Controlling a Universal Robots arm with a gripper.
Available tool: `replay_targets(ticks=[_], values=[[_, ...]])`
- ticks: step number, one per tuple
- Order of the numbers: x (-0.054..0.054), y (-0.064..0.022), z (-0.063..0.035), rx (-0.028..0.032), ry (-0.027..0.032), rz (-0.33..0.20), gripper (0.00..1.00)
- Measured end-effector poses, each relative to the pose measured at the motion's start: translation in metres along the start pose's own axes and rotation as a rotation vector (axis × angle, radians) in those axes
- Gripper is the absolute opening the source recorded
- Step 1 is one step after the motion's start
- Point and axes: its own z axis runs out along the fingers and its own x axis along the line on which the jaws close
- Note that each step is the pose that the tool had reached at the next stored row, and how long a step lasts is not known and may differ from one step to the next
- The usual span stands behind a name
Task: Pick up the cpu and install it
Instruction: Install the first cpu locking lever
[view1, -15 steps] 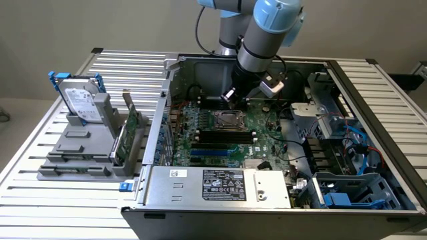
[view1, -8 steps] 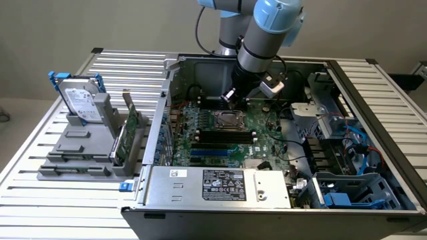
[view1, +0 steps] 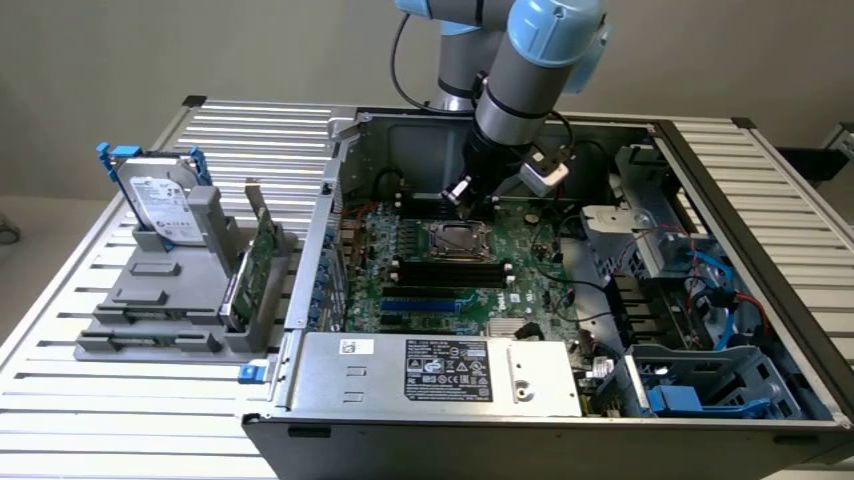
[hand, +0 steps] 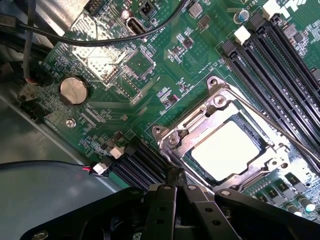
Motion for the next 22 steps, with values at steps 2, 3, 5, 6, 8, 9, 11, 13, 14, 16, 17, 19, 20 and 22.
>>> replay_targets(ticks=[2, 3, 5, 6, 8, 9, 11, 13, 14, 16, 17, 19, 20, 22], values=[[0.0002, 0.0001, -0.0001, -0.0005, -0.0019, 0.000, 0.11], [0.0004, 0.0001, -0.0001, -0.0008, -0.0026, 0.000, 0.11], [0.0008, -0.0002, -0.0002, -0.0010, -0.0033, 0.000, 0.11], [0.0010, -0.0003, -0.0003, -0.0010, -0.0034, 0.000, 0.11], [0.0015, -0.0008, -0.0004, -0.0009, -0.0033, -0.001, 0.11], [0.0016, -0.0010, -0.0006, -0.0008, -0.0032, -0.001, 0.11], [0.0019, -0.0014, -0.0011, -0.0008, -0.0031, -0.001, 0.11], [0.0023, -0.0018, -0.0014, -0.0008, -0.0033, 0.000, 0.11], [0.0026, -0.0021, -0.0013, -0.0008, -0.0032, -0.001, 0.11], [0.0029, -0.0024, -0.0013, -0.0008, -0.0032, 0.000, 0.11], [0.0031, -0.0026, -0.0012, -0.0008, -0.0033, 0.000, 0.11], [0.0033, -0.0028, -0.0012, -0.0008, -0.0035, -0.001, 0.11], [0.0034, -0.0029, -0.0011, -0.0007, -0.0038, 0.000, 0.11], [0.0034, -0.0029, -0.0011, -0.0002, -0.0054, 0.000, 0.11]])
